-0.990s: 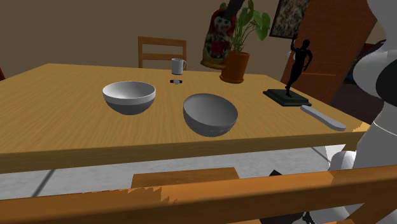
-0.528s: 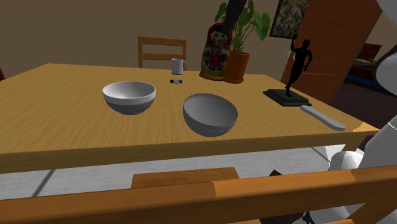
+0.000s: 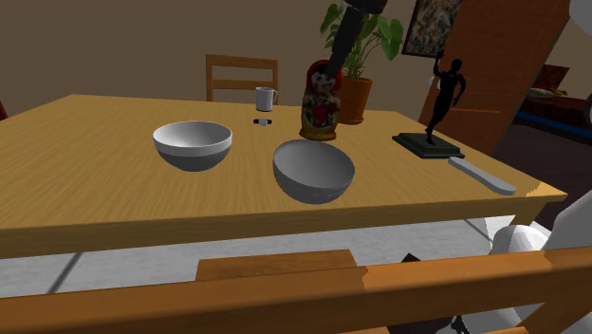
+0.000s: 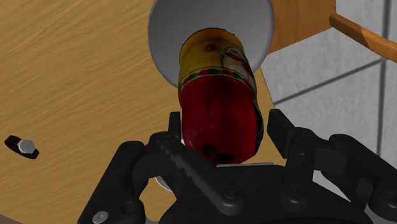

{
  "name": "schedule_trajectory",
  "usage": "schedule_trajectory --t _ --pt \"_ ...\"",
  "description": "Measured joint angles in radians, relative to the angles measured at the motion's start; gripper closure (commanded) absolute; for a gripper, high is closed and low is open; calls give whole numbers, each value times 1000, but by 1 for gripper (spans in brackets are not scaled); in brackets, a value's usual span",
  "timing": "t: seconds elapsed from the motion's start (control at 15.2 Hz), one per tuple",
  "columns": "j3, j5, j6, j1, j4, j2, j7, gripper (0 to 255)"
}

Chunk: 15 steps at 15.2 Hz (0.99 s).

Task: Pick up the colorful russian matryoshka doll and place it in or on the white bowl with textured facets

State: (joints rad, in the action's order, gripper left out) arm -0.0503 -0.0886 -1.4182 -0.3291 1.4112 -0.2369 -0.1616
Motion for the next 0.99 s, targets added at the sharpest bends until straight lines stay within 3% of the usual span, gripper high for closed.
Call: schedule_trajectory --t 0.53,0.99 --pt "-2 -3 -125 -1 207 -82 -8 255" --pt "0 -2 -144 0 230 -92 -12 255"
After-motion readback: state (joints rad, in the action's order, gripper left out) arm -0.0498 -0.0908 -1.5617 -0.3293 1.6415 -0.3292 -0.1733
